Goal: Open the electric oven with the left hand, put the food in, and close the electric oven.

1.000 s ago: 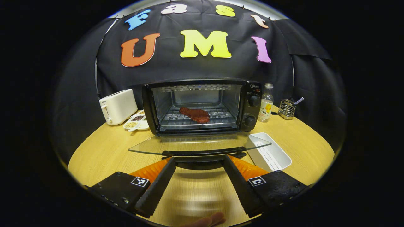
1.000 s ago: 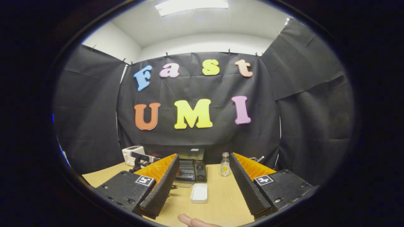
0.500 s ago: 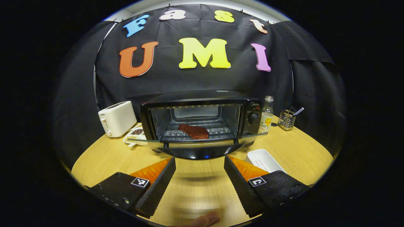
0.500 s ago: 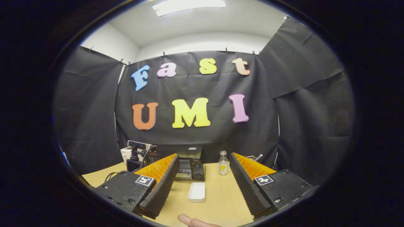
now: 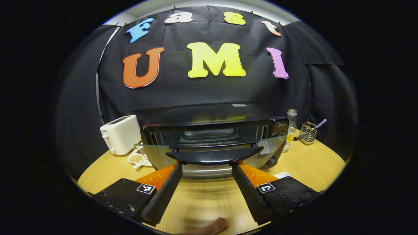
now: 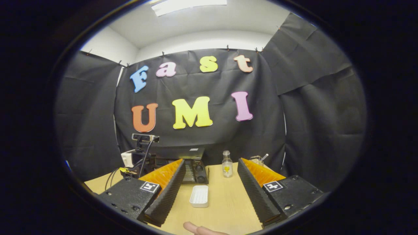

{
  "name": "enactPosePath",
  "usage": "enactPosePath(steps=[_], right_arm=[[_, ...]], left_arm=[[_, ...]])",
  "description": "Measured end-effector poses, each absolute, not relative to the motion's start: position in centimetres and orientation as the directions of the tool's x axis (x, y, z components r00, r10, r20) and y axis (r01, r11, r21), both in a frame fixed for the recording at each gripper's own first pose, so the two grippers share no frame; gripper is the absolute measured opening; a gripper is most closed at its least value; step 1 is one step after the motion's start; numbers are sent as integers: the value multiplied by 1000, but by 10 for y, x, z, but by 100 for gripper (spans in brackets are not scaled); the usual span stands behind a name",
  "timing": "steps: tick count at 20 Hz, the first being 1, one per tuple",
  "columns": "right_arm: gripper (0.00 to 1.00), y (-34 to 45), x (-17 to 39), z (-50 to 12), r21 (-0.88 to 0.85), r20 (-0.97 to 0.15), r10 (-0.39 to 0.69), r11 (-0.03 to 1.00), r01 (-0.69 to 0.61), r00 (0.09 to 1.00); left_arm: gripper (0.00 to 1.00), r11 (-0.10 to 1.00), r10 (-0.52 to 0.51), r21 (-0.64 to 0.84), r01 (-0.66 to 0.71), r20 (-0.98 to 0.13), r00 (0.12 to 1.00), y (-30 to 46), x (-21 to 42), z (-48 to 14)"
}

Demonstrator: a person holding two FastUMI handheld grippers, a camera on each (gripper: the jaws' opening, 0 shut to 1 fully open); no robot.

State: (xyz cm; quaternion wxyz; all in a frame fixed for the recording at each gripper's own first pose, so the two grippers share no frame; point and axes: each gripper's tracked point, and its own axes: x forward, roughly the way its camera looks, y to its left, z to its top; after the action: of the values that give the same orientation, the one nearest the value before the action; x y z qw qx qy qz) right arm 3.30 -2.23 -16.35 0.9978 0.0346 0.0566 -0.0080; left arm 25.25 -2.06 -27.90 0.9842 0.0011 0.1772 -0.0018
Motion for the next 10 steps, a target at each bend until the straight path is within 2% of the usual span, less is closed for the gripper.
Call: enactPosePath(steps=[1, 10], right_arm=[[100, -22, 33, -165, 68, -114, -10, 998, 18, 993], [100, -25, 24, -165, 62, -114, -17, 998, 25, 993]], left_arm=[[97, 1000, 16, 13, -12, -337, 941, -16, 249, -273], [96, 999, -6, -37, -2, -211, 978, -13, 172, -183]])
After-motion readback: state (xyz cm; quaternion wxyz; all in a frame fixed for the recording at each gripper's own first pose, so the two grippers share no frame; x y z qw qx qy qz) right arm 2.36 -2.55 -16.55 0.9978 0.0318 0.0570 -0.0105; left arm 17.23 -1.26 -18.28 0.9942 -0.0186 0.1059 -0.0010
